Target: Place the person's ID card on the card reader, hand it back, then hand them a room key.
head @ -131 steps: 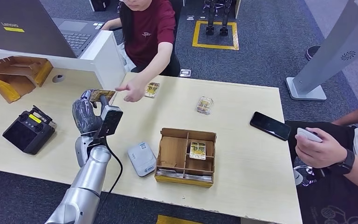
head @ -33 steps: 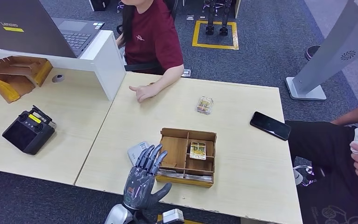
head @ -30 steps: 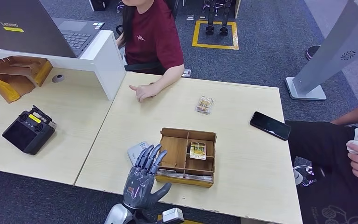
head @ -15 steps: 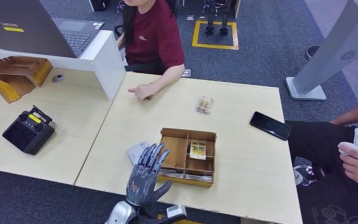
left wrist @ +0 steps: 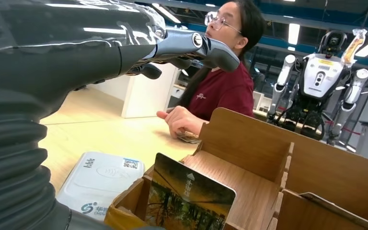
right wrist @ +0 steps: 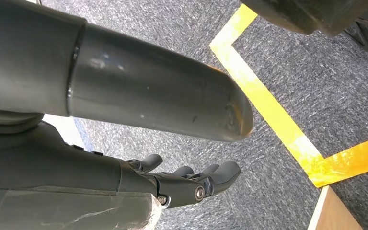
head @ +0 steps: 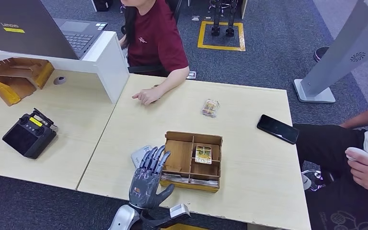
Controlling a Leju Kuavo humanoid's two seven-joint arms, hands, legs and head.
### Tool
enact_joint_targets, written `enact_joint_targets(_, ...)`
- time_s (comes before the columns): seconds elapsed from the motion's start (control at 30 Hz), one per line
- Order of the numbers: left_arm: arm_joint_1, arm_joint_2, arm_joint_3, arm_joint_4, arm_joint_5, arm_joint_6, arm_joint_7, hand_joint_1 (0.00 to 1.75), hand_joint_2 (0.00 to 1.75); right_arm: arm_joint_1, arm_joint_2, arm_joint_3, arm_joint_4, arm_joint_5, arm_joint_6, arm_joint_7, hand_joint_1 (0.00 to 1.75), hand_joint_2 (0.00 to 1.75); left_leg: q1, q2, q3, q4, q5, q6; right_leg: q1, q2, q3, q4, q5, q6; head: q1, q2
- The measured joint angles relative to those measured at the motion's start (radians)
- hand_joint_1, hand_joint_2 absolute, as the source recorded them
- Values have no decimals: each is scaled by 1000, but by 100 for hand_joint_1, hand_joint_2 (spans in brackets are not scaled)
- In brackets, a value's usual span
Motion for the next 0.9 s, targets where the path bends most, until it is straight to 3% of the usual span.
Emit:
enact_joint_targets(0.4, -1, -7, 10, 22, 12, 0, -8, 0, 175, -1, 0, 0, 0, 0, 0, 0, 0, 0, 0, 0, 0, 0, 0, 0, 0, 0, 0, 0, 0, 0, 0, 0)
enact_joint_targets(0.53, -6, -7, 15, 39, 19, 0, -5, 175, 175, -1, 0, 0, 0, 0, -1, -1, 0, 0, 0, 0, 0, 0, 0, 0, 0, 0, 0, 0, 0, 0, 0, 0)
enact_joint_targets(0.73, -14, -4, 17, 84, 61, 0, -5, 169, 175, -1, 0, 0, 0, 0, -4, -5, 0, 0, 0, 0, 0, 0, 0, 0, 0, 0, 0, 0, 0, 0, 0, 0)
enact_joint_targets(0.9, -21, -3, 17, 100, 89, 0, -8, 175, 175, -2, 0, 0, 0, 0, -11, -6, 0, 0, 0, 0, 0, 0, 0, 0, 0, 0, 0, 0, 0, 0, 0, 0)
